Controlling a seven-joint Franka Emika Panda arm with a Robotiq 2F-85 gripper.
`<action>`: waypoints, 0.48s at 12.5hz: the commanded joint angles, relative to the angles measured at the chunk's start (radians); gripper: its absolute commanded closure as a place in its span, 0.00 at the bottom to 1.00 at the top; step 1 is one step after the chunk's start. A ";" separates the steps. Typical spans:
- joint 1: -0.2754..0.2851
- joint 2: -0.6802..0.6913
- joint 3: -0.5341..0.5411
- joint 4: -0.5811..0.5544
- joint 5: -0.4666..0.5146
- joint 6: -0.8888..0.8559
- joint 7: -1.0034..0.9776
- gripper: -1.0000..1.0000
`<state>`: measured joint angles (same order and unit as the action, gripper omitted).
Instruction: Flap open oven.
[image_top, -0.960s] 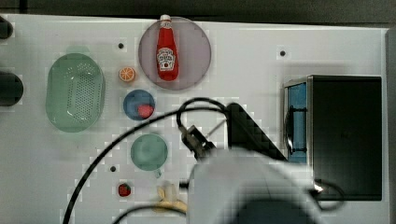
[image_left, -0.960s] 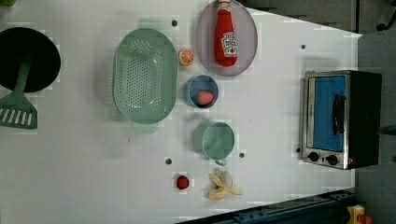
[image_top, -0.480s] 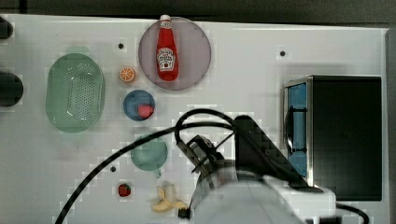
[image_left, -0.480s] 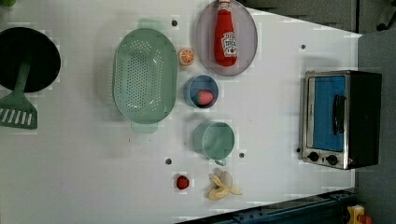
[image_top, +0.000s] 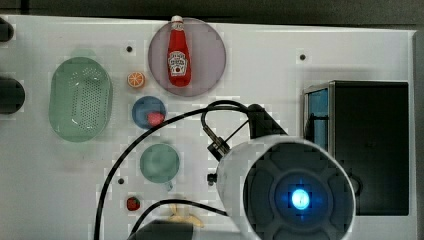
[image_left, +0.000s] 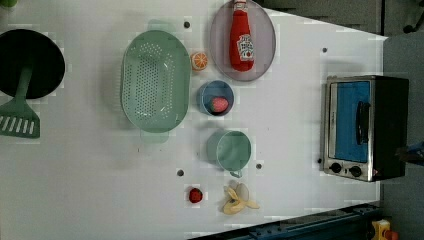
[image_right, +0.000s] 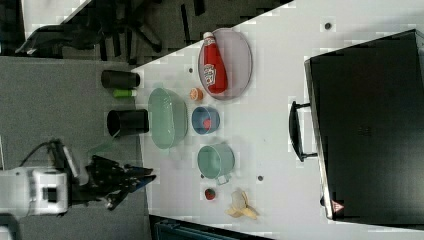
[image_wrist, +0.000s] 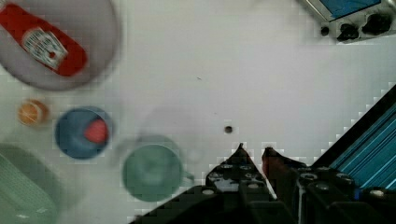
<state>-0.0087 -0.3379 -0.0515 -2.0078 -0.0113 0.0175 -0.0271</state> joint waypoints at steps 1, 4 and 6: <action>-0.008 -0.034 -0.031 -0.034 -0.035 0.032 -0.268 0.83; -0.020 -0.033 -0.080 -0.098 -0.089 0.131 -0.510 0.83; -0.031 -0.033 -0.126 -0.141 -0.105 0.185 -0.634 0.83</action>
<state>-0.0208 -0.3611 -0.1439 -2.1309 -0.1132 0.1849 -0.4846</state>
